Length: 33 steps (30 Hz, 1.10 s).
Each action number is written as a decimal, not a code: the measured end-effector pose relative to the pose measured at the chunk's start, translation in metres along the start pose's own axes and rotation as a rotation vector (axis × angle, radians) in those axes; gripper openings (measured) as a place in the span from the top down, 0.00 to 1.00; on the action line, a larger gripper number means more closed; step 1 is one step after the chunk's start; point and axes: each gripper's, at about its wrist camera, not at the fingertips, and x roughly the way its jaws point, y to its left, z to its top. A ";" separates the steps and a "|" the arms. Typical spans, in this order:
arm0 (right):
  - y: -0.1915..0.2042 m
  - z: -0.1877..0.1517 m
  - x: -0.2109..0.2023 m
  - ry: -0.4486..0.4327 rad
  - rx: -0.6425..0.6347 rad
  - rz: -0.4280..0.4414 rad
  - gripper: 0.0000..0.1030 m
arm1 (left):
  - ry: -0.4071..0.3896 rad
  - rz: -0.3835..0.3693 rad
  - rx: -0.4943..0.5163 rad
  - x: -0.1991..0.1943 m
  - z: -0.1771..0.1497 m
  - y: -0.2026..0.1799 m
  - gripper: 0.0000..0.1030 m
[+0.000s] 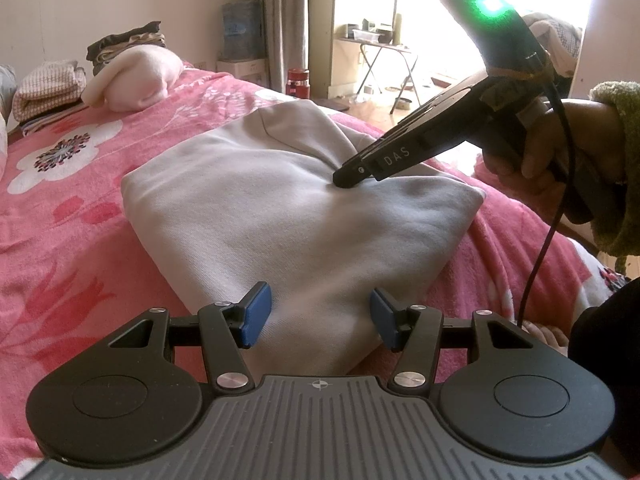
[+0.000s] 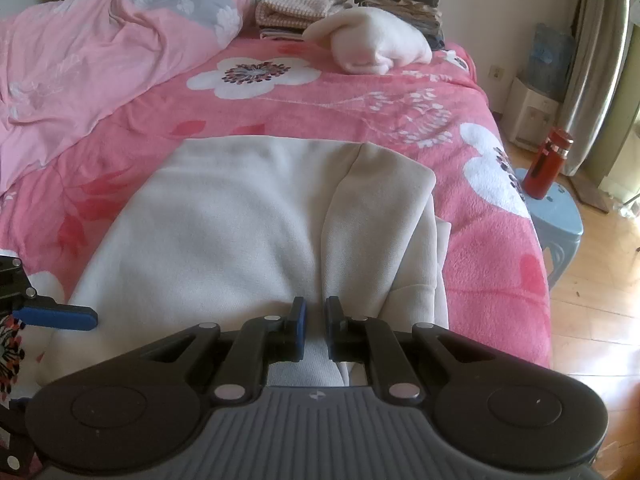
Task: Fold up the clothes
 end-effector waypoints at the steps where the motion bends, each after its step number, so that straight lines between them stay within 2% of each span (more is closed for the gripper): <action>1: 0.000 0.000 0.000 -0.001 0.000 0.000 0.91 | 0.000 0.000 0.001 0.000 0.000 0.000 0.46; 33: 0.002 -0.002 -0.001 -0.010 0.000 -0.005 0.90 | 0.005 0.000 0.002 0.001 0.001 -0.002 0.43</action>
